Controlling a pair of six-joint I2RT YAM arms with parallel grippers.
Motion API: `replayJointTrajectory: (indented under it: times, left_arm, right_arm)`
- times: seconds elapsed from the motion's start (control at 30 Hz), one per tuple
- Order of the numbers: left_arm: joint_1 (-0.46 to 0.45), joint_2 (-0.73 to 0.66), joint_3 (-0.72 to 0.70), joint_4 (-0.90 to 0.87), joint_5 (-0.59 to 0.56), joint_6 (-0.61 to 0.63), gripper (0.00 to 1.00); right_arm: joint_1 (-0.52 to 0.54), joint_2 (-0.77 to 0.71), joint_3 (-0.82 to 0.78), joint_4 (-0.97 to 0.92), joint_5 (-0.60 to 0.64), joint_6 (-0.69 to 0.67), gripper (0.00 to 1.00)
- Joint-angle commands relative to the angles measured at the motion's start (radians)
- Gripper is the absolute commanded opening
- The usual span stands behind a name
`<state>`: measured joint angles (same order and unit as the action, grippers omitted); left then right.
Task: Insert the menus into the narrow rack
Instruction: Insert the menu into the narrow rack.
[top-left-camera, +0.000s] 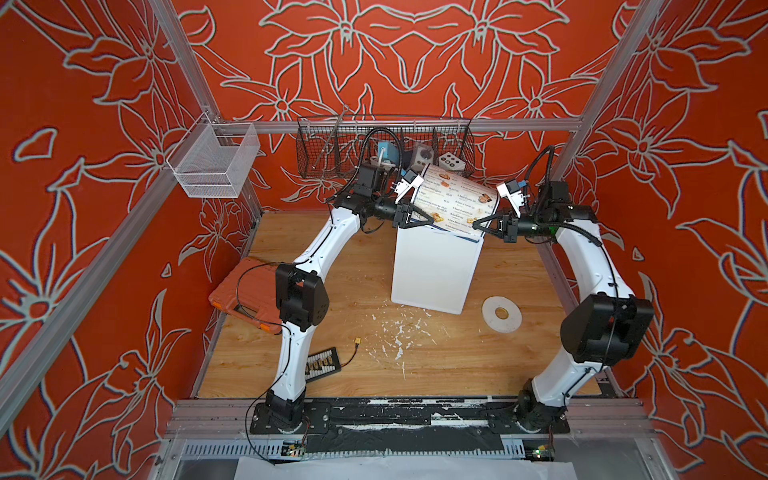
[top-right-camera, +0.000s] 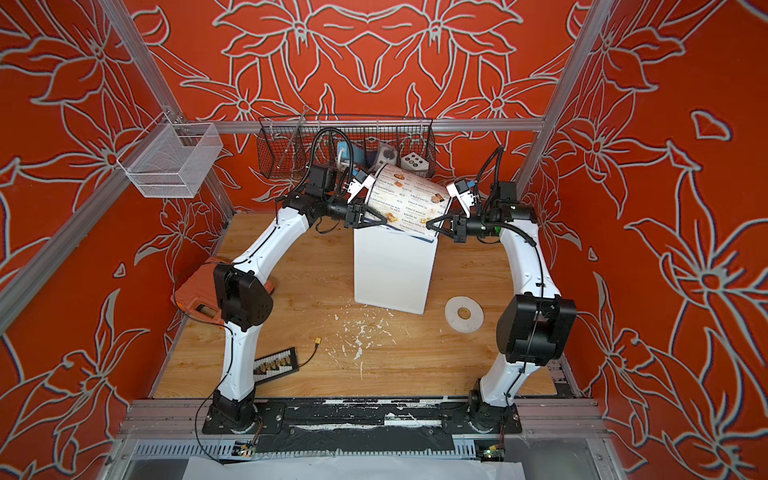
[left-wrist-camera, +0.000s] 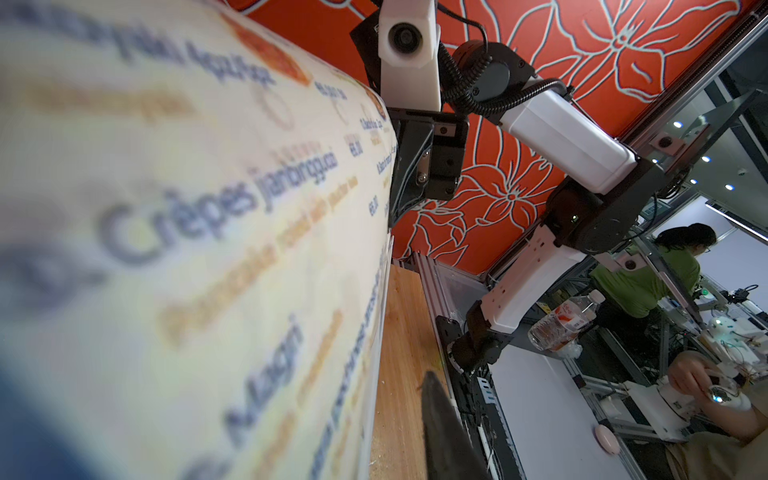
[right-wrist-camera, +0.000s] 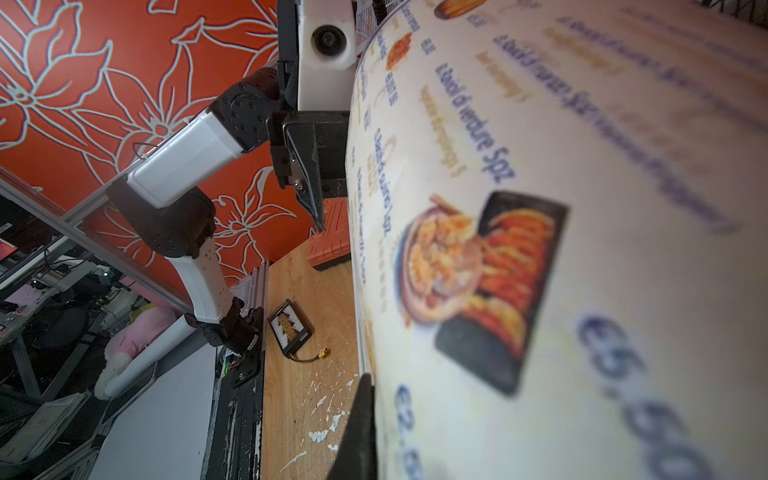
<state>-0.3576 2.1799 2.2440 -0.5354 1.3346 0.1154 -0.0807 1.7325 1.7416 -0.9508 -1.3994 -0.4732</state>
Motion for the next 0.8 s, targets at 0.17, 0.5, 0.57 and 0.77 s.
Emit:
replayJointTrajectory:
  times: [0.17,0.5,0.57,0.77]
  left_arm:
    - [-0.011,-0.001,0.012,-0.056,0.036,0.044,0.2]
    - [0.014,-0.055,-0.014,-0.059,-0.094,0.05,0.44]
    - [0.017,-0.067,-0.021,-0.05,-0.139,0.042,0.49]
    - [0.019,-0.09,-0.04,-0.027,-0.229,0.018,0.58]
  right_arm:
    - [-0.01,0.022,0.037,-0.069,-0.024,-0.074,0.05]
    - [-0.009,0.064,0.111,-0.244,-0.002,-0.211,0.05]
    - [-0.009,0.068,0.118,-0.263,0.007,-0.226,0.05]
    - [-0.009,0.08,0.152,-0.346,0.023,-0.29,0.04]
